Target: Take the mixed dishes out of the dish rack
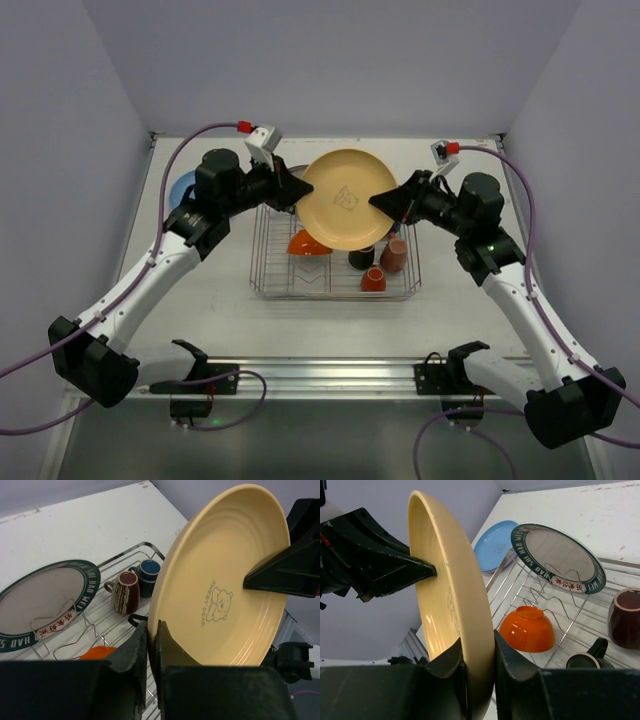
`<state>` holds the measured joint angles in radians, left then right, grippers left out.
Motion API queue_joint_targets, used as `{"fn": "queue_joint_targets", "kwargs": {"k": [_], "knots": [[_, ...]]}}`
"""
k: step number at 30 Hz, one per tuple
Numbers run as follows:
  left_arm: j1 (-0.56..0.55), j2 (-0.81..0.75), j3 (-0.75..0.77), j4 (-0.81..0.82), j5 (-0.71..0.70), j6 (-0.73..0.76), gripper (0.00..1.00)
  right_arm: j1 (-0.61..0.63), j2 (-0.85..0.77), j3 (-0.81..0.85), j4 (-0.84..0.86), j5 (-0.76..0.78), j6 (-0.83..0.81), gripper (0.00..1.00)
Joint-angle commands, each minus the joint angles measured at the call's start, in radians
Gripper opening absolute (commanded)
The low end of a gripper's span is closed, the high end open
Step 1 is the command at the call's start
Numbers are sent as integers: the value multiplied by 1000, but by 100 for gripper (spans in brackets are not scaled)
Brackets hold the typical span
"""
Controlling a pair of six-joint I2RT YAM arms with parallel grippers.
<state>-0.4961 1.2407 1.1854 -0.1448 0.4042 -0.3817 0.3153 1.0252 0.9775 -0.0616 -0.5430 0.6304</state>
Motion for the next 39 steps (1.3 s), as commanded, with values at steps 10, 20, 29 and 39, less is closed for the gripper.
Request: {"fn": "queue_joint_targets", "kwargs": {"k": [10,20,29,39], "knots": [[-19,-4,80,-98,-355,7,0,1,-19,-7,109,-3,26,91],[326,-148,91,-213,-671,-252,0,-2,-92,-16,-30,208,-100,99],[809,29,-43,-90,-369,-500,0,-4,-125,-51,-86,302,-133,99],[843,377,46,-33,-306,-479,0,-5,-149,-71,-98,295,-178,99]]}}
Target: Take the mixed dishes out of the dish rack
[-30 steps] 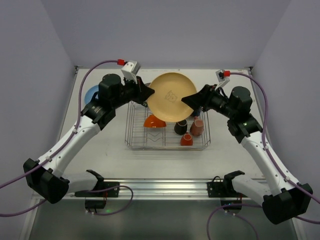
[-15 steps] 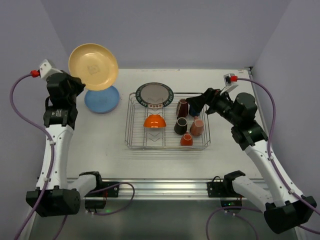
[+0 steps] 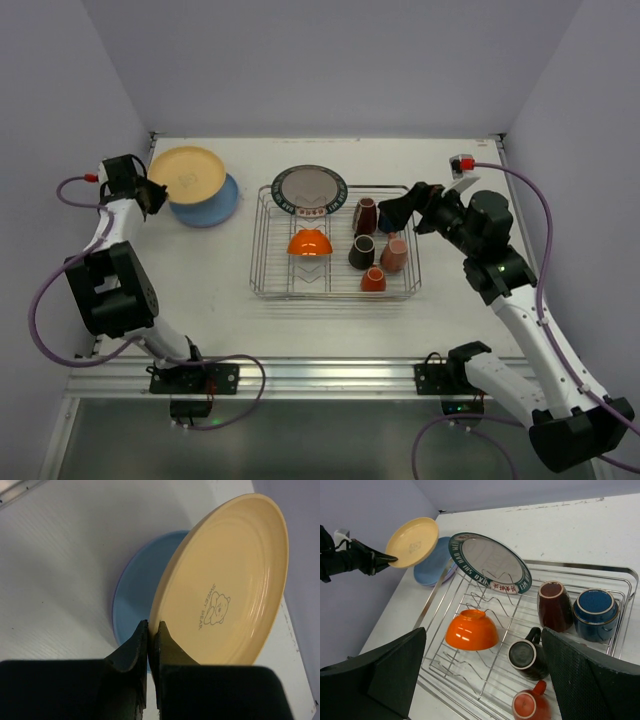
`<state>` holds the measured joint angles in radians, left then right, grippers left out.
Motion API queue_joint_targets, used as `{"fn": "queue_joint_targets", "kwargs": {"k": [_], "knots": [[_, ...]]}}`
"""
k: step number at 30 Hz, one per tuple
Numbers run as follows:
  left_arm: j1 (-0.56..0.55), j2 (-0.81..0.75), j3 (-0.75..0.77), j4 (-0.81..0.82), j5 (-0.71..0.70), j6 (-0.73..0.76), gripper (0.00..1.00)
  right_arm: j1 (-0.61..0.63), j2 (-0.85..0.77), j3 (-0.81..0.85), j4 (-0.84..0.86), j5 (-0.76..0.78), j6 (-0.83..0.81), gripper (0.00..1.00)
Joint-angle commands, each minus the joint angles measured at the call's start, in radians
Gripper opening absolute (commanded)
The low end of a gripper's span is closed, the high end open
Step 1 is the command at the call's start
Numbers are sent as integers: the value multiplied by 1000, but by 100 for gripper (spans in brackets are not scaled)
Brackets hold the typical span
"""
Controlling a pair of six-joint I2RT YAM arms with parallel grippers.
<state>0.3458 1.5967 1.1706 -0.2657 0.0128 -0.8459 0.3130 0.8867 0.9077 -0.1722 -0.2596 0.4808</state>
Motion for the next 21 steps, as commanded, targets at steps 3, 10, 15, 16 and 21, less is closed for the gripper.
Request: {"fn": "queue_joint_targets", "kwargs": {"k": [3,10,15,16,21], "knots": [[-5,65,52,97,90,-9,0,-3,-6,-7,19,-1,-28,99],[-24,100,17,105,79,18,4,-5,-3,-23,42,-20,-28,99],[-36,117,12,123,64,15,9,-5,0,-23,46,-38,-30,99],[-36,124,17,122,64,16,8,-5,-2,-26,48,-35,-33,99],[-37,135,24,123,56,15,8,-5,-5,-35,62,-36,-30,99]]}}
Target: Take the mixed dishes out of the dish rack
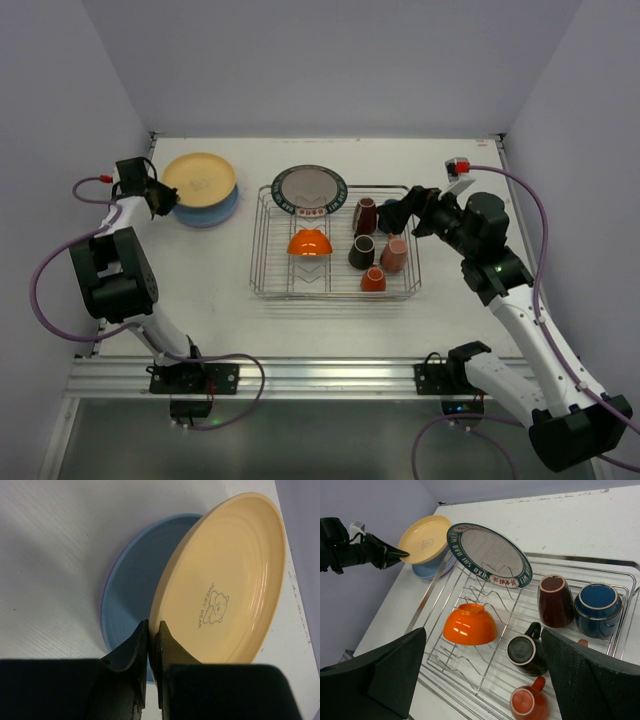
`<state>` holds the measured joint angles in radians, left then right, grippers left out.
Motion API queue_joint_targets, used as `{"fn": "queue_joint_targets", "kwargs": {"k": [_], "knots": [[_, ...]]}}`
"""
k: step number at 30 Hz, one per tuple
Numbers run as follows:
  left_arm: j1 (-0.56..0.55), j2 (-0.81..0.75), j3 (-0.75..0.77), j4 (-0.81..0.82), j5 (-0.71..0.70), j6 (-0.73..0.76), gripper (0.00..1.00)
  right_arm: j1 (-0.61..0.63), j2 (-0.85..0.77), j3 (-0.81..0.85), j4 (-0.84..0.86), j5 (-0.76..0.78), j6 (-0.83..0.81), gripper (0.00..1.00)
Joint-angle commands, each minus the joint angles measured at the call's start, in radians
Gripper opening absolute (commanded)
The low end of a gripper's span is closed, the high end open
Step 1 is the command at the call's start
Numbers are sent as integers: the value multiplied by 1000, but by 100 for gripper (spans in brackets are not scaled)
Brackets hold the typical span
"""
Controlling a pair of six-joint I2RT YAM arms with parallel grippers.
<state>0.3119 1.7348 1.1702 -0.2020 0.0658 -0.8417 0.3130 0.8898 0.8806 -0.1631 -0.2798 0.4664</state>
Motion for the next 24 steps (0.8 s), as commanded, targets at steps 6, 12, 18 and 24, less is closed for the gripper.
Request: {"fn": "queue_joint_targets", "kwargs": {"k": [6,12,18,24], "knots": [[-4,17,26,62,-14,15,13,-5,-9,-9,56,-22,-15,99],[-4,20,26,62,-14,20,27,-3,-14,-12,56,-21,-20,99],[-8,-10,29,61,-14,35,36,-5,-12,-14,60,-27,-20,99],[-25,-12,32,56,-15,44,42,-5,-12,-14,63,-38,-18,99]]}}
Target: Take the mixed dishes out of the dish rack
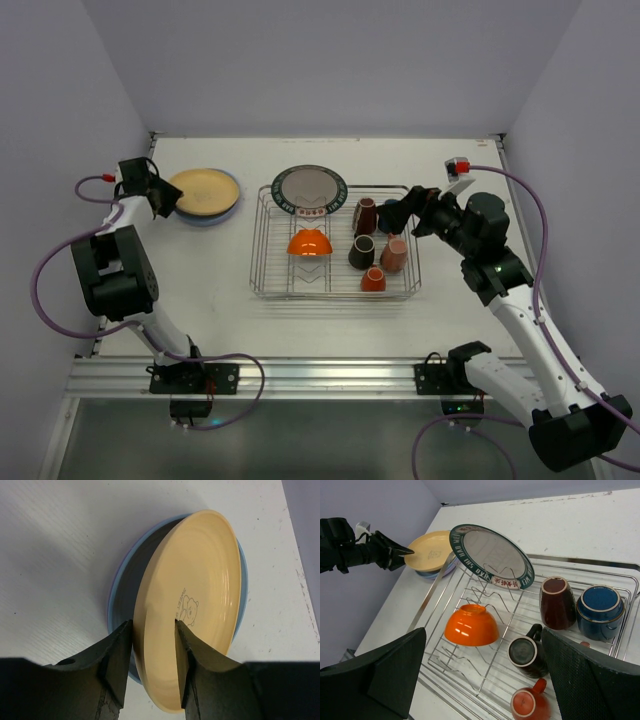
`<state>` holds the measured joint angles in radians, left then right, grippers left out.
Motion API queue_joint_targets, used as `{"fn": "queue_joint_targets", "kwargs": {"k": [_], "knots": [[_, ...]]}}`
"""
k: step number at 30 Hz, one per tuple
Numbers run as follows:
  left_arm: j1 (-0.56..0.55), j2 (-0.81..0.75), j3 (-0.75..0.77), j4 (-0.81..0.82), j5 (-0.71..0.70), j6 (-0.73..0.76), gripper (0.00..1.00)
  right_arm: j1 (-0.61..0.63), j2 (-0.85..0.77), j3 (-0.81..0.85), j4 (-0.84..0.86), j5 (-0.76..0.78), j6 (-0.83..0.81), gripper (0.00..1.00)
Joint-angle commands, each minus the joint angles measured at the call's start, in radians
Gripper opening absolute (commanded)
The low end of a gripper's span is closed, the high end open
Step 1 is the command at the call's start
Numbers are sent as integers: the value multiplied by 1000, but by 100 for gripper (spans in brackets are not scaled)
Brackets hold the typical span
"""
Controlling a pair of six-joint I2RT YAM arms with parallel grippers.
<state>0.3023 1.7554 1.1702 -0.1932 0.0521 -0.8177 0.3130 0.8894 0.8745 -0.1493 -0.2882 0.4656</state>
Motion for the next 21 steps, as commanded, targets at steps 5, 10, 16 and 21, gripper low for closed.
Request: {"fn": "queue_joint_targets", "kwargs": {"k": [5,10,16,21], "knots": [[-45,-37,23,40,-33,32,43,-3,-15,-9,48,-32,-18,99],[-60,-50,17,11,-87,48,72,-5,-15,-11,48,-40,-18,99],[-72,-65,31,-20,-113,69,94,-5,-10,-14,57,-46,-15,99],[-107,-64,112,-54,-103,133,100,-3,12,-14,59,-49,-27,99]]}}
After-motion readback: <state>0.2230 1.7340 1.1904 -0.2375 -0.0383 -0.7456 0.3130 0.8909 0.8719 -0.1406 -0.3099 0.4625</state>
